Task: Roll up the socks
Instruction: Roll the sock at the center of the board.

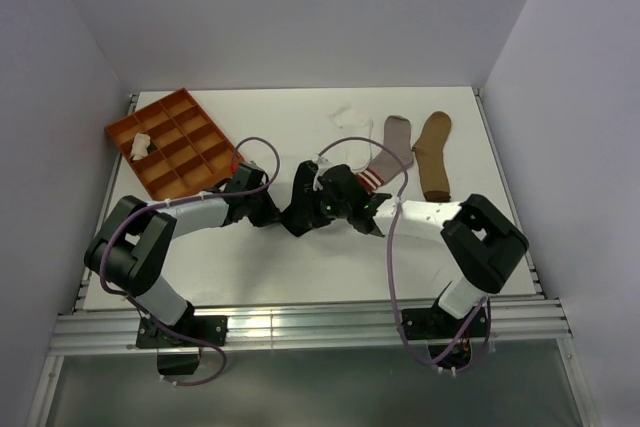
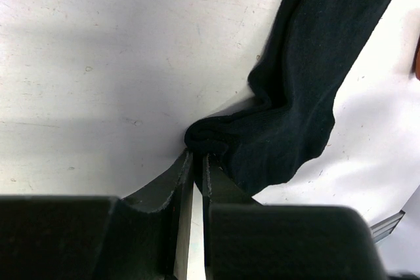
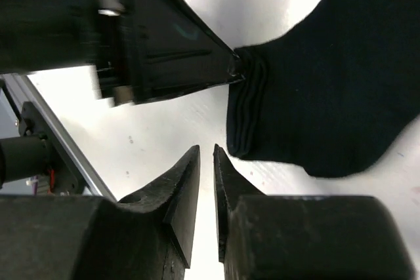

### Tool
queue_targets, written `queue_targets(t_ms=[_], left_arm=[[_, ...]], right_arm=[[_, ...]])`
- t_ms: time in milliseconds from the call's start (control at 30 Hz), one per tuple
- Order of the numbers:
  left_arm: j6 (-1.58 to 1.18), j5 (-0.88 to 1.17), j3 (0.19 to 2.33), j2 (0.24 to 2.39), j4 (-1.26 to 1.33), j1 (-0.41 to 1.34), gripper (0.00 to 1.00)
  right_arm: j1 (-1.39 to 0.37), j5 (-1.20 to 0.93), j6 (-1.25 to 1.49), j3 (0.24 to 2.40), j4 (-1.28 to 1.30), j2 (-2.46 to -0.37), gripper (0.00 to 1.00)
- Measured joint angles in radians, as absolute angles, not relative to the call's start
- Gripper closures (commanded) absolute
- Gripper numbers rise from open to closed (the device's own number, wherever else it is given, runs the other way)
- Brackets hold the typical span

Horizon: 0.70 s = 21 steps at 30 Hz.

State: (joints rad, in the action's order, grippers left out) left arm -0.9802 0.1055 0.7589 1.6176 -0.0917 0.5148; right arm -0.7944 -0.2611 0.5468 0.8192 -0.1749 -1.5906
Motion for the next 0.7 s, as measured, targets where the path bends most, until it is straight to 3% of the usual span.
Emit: queue_targets(t_ms=[400,700], left_arm=[[-0.963,0.103,0.764,1.62,-0.099,0.516,0.88],[-0.962,0.103,0.774,1.625,-0.111,0.517,0.88]], right_arm=[[-0.764,-0.353,0.675,0.725,-0.434,-1.776,0.84],[-0.729,-0.36,0.655,0.699,-0.455,-1.747,0.78]])
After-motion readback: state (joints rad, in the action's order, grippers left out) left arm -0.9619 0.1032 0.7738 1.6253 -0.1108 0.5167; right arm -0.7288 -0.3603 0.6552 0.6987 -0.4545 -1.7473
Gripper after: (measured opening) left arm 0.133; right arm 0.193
